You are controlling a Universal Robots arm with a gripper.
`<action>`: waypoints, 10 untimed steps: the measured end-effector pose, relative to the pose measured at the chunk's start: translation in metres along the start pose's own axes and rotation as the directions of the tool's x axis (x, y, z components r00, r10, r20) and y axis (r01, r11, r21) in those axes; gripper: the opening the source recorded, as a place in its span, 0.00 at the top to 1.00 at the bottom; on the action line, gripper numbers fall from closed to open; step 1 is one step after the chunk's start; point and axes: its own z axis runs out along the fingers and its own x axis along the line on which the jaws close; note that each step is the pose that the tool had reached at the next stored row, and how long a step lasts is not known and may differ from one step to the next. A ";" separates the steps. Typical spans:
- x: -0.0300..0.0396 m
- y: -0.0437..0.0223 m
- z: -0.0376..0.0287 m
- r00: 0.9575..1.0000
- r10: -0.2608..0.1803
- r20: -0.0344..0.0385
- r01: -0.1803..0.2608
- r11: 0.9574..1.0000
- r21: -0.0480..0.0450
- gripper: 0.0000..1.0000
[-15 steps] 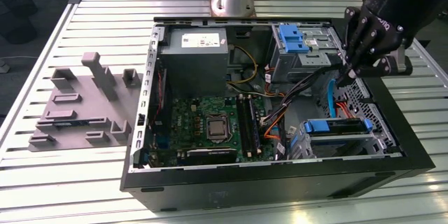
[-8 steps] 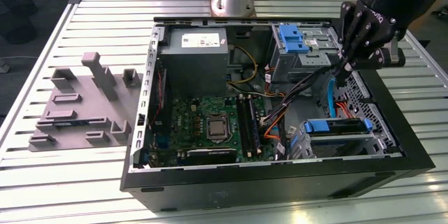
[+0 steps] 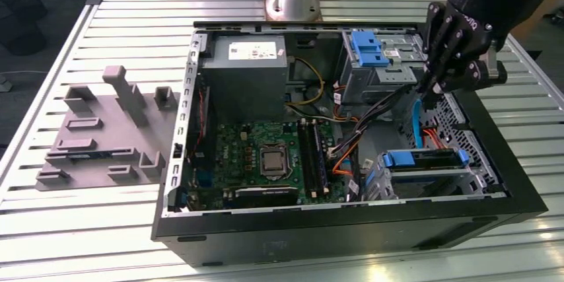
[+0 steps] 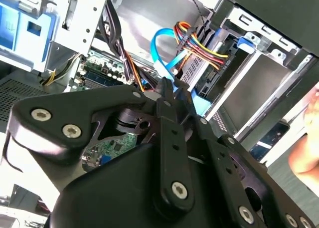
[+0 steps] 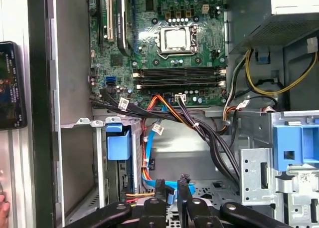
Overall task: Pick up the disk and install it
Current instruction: 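Insert the second disk wire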
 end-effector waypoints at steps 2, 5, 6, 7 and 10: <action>-0.0003 0.0000 0.0014 1.000 0.004 -0.008 -0.004 1.000 0.002 0.75; -0.0004 0.0000 0.0035 1.000 0.007 -0.025 -0.007 1.000 0.008 0.69; -0.0004 0.0000 0.0043 1.000 0.008 -0.030 -0.008 1.000 0.009 0.69; -0.0004 0.0000 0.0053 0.999 0.009 -0.034 -0.008 1.000 0.011 0.69; -0.0006 0.0000 0.0069 0.998 0.010 -0.059 -0.009 1.000 0.016 0.70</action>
